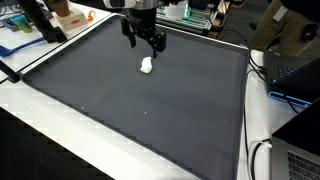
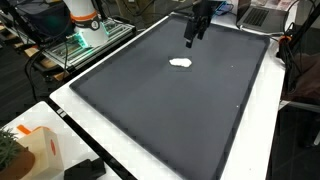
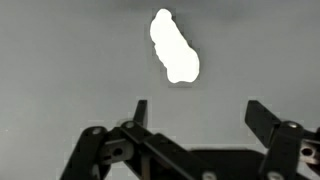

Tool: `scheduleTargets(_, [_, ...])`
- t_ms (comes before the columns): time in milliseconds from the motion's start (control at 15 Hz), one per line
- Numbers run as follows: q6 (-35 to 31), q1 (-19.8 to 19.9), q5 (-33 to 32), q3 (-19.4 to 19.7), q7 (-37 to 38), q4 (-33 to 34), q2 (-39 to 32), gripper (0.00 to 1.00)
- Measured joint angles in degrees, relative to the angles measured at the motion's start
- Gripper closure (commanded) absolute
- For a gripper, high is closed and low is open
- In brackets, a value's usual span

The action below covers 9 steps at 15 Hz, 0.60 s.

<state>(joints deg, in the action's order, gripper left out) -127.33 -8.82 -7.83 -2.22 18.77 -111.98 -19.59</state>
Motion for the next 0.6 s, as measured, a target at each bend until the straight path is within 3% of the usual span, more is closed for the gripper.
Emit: scheduleTargets(600, [4.4,0.0,-0.3,0.4,0.1,5.3,-2.0,0.00])
